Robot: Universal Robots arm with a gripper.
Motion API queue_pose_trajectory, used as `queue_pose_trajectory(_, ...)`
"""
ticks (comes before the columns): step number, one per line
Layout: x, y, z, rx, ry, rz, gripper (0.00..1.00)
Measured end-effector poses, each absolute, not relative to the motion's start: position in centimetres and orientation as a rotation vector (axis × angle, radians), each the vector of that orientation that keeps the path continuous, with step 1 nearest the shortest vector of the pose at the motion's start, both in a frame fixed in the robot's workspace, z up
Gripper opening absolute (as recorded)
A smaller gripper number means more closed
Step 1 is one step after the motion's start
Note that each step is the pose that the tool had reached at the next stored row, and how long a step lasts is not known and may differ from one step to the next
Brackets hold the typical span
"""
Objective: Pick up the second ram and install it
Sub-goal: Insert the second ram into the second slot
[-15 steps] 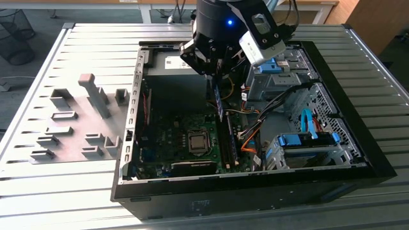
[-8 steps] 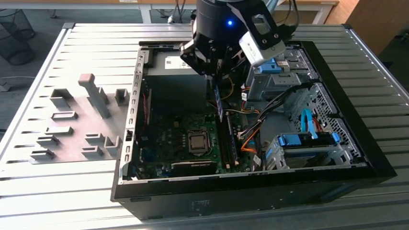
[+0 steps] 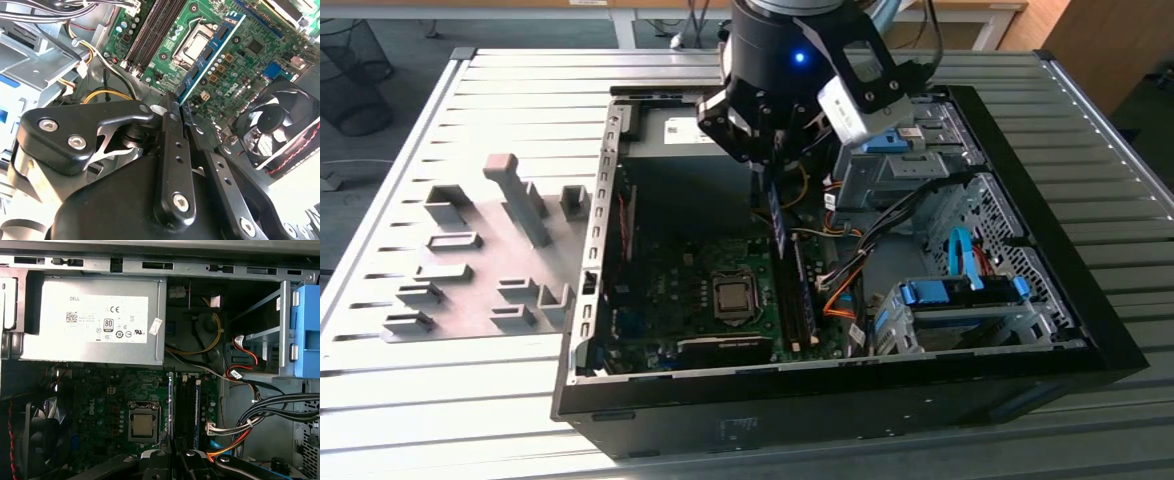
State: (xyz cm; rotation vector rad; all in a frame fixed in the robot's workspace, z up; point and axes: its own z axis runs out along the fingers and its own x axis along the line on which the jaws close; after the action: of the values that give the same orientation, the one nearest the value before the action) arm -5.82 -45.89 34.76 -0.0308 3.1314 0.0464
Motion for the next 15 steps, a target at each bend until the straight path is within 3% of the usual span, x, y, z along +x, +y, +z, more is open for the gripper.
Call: queue_pose_trajectory(15,-5.8,-45.9,33.2,0.004,3.131,0.046,0.14)
